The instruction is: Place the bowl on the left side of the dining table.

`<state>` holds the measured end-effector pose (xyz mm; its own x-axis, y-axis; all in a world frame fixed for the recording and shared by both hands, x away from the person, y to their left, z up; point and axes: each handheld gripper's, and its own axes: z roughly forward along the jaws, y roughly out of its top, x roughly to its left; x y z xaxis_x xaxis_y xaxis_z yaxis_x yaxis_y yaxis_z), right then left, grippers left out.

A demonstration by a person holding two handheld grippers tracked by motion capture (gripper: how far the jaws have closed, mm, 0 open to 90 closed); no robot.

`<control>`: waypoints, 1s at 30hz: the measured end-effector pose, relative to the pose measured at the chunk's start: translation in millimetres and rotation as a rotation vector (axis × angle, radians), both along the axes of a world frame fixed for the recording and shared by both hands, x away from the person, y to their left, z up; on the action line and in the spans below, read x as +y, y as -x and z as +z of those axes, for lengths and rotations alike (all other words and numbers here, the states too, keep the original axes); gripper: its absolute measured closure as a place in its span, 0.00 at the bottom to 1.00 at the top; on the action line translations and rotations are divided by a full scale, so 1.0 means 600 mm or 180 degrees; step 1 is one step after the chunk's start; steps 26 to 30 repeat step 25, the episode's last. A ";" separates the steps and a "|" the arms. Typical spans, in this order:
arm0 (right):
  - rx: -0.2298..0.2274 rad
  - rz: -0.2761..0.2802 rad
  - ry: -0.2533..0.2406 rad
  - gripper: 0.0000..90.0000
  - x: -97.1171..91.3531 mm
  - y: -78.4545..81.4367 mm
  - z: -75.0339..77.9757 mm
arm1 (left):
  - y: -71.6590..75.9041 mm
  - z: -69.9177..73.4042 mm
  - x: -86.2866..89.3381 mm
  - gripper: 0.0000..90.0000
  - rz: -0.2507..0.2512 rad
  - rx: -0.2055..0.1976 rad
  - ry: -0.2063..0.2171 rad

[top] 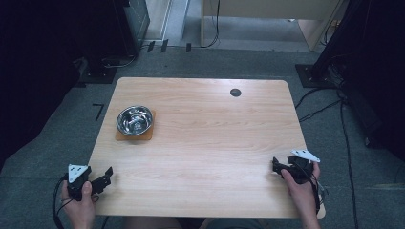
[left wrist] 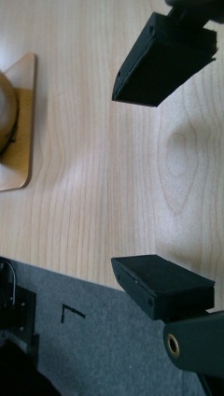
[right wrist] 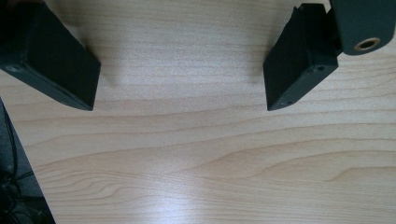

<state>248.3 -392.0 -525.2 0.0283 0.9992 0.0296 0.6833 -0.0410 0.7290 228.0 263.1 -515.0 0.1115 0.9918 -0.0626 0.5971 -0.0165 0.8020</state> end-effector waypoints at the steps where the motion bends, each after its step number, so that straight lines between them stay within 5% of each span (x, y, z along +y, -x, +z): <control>1: 0.0000 0.0000 0.0000 0.12 0.000 0.000 0.000 | -0.002 -0.001 -0.005 0.19 -0.0054 0.0049 -0.0074; 8: 0.0000 0.0000 0.0000 0.12 0.000 0.000 0.000 | -0.011 -0.005 -0.014 0.19 -0.0271 0.0296 -0.0220; 30: 0.0000 0.0001 0.0000 0.12 0.000 0.000 0.000 | -0.011 -0.005 -0.016 0.17 -0.0340 0.0304 -0.0255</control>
